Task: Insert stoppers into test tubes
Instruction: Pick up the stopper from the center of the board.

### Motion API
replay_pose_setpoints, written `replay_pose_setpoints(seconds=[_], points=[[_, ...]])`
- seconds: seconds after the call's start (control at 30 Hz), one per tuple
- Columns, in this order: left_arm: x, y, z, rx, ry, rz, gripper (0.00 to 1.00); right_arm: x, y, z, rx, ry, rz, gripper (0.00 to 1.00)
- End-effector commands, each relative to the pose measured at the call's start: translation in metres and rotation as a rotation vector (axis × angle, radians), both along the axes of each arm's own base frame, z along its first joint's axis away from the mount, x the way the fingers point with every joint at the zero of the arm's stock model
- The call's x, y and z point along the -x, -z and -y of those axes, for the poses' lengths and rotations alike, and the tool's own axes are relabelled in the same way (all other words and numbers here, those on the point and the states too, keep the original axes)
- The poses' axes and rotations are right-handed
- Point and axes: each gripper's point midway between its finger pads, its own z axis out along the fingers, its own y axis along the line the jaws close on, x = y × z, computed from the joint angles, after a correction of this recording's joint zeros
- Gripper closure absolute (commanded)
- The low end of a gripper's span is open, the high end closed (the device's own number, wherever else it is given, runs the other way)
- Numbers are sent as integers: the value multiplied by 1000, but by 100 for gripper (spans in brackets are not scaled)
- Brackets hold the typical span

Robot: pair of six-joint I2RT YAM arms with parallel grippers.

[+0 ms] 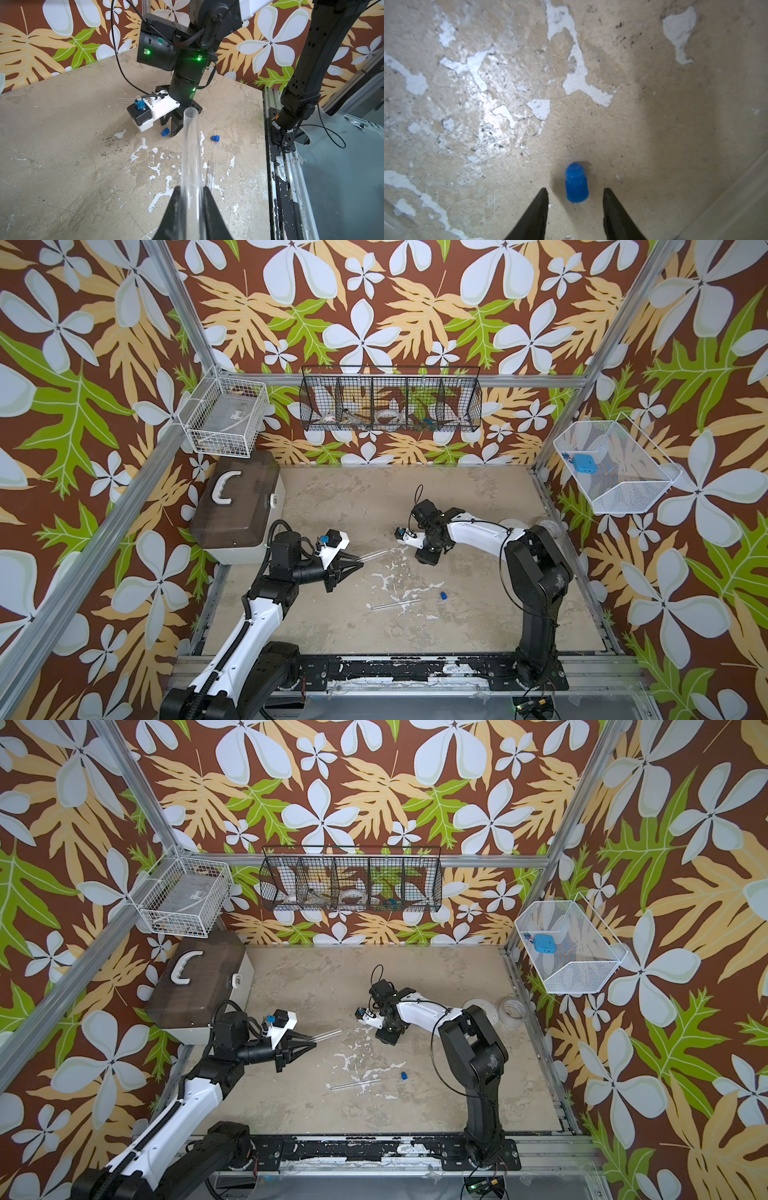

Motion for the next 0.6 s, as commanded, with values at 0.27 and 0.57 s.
replay_pose_setpoints(seconds=[0.27, 0.57], points=[[0, -4, 1, 5, 9, 20, 95, 0, 10, -1, -4, 26, -44, 64], [1, -3, 1, 5, 7, 20, 95, 0, 16, -2, 0, 34, -67, 73]])
